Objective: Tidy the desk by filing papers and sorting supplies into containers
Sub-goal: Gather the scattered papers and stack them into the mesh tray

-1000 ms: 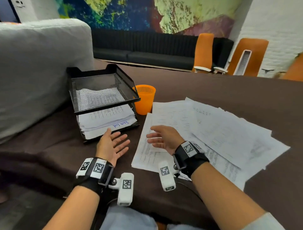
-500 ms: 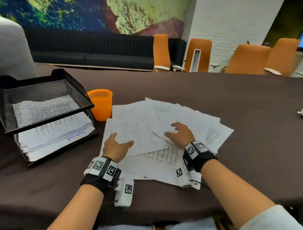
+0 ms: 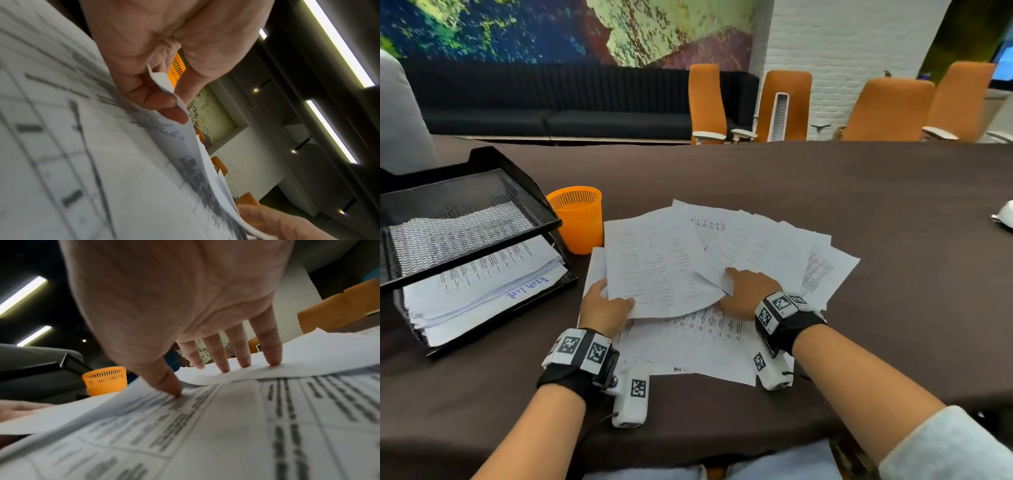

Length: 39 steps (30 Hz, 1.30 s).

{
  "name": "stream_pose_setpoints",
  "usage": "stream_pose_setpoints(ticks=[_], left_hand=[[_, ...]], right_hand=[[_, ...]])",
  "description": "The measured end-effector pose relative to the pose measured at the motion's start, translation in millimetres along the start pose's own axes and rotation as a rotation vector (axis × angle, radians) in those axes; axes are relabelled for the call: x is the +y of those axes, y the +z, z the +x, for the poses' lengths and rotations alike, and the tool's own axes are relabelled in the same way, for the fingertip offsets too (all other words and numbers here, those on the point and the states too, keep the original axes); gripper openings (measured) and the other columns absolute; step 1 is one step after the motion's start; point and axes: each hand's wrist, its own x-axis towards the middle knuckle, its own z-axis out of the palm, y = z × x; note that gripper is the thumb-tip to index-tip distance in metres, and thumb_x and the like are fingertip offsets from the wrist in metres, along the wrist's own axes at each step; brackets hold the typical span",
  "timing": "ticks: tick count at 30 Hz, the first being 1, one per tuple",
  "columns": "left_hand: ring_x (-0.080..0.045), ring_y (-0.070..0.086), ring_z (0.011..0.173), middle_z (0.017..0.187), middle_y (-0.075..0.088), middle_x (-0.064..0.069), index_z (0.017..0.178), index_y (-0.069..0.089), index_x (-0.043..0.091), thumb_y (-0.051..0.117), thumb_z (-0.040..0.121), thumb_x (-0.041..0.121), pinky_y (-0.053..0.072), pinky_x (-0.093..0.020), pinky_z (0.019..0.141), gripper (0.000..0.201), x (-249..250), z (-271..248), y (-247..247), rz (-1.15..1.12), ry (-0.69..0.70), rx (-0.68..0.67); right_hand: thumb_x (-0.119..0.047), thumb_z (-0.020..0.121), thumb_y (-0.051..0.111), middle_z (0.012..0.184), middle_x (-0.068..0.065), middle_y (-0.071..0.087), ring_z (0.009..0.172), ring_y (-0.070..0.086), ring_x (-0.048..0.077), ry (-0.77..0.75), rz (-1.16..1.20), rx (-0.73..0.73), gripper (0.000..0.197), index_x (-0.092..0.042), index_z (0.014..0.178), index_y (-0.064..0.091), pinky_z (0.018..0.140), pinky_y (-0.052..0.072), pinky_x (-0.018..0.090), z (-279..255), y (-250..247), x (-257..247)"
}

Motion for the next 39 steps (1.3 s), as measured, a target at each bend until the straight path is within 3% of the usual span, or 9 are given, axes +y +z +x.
stream_pose_setpoints(ticks=[6,13,19,21,25,29,31,36,39], left_hand=[[-0.029,0.056,0.112,0.132,0.058,-0.013,0.131,0.056,0.005,0.065,0.089,0.005,0.045,-0.033,0.089,0.042,-0.4,5.3,-19.1,0.173,0.003,-0.177],[-0.034,0.053,0.117,0.128,0.056,-0.014,0.125,0.058,-0.004,0.044,0.098,0.003,0.042,-0.029,0.086,0.032,5.3,0.7,-10.4,0.403,0.073,-0.263],[-0.025,0.059,0.109,0.124,0.063,-0.006,0.127,0.059,0.009,0.062,0.091,0.012,0.046,-0.030,0.089,0.036,4.2,-6.4,4.2,0.363,0.094,-0.306],[-0.026,0.055,0.120,0.133,0.060,-0.005,0.132,0.054,0.013,0.066,0.089,0.016,0.044,-0.035,0.100,0.045,6.2,-9.2,10.4,0.361,0.123,-0.308],[-0.025,0.051,0.126,0.137,0.056,-0.005,0.137,0.049,0.012,0.068,0.088,0.013,0.040,-0.033,0.101,0.052,8.7,-14.3,14.7,0.375,0.070,-0.334],[-0.025,0.064,0.101,0.119,0.067,-0.005,0.122,0.061,0.010,0.070,0.086,0.009,0.049,-0.034,0.091,0.037,7.0,-7.4,5.4,0.310,-0.035,-0.386],[-0.024,0.068,0.091,0.110,0.071,-0.006,0.115,0.065,0.009,0.073,0.085,0.014,0.054,-0.038,0.090,0.031,5.0,-3.0,2.7,0.256,-0.089,-0.428],[-0.029,0.059,0.120,0.134,0.061,-0.003,0.135,0.055,0.026,0.064,0.070,0.077,0.046,-0.051,0.103,0.083,6.7,-4.4,9.0,-0.043,-0.141,-0.451],[-0.034,0.062,0.114,0.129,0.064,-0.011,0.136,0.053,0.029,0.042,0.085,0.072,0.055,-0.047,0.082,0.067,8.8,-7.1,15.1,-0.372,-0.270,-0.506]], right_hand=[[-0.023,0.090,0.048,0.113,0.002,0.067,0.100,0.064,0.025,0.046,-0.179,0.056,0.027,-0.020,0.113,0.062,0.085,0.052,0.034,6.0,-14.8,5.5],[-0.038,0.083,0.061,0.132,0.010,0.054,0.120,0.052,0.034,0.420,0.283,0.115,0.052,-0.016,0.129,0.049,0.098,0.048,0.043,17.3,-17.9,41.4],[-0.030,0.066,0.090,0.136,0.017,0.052,0.123,0.053,0.039,0.689,0.672,0.123,0.101,-0.004,0.143,0.031,0.097,0.048,0.046,17.2,-14.4,78.4],[-0.024,0.067,0.089,0.131,0.016,0.056,0.122,0.055,0.036,0.697,0.668,0.091,0.093,0.002,0.139,0.037,0.097,0.049,0.042,20.4,-13.7,77.3],[-0.013,0.079,0.079,0.092,0.007,0.060,0.093,0.061,0.028,0.666,0.731,0.128,0.027,0.000,0.082,0.056,0.082,0.051,0.032,22.6,-8.4,82.6],[-0.002,0.085,0.065,0.116,0.014,0.060,0.103,0.064,0.039,0.654,1.157,0.350,0.035,0.004,0.119,0.057,0.068,0.061,0.045,17.4,-9.1,92.4],[0.002,0.085,0.065,0.109,0.015,0.059,0.100,0.065,0.037,0.618,1.388,0.337,0.025,-0.001,0.108,0.058,0.062,0.062,0.040,8.8,-10.8,89.6],[-0.002,0.082,0.069,0.099,0.003,0.062,0.095,0.063,0.024,0.436,1.198,0.338,0.042,-0.016,0.115,0.046,0.088,0.053,0.039,-28.7,7.1,66.1],[0.001,0.084,0.068,0.108,0.010,0.067,0.096,0.067,0.025,0.302,1.162,0.157,0.044,-0.015,0.118,0.046,0.087,0.056,0.043,-46.6,17.4,48.7]])
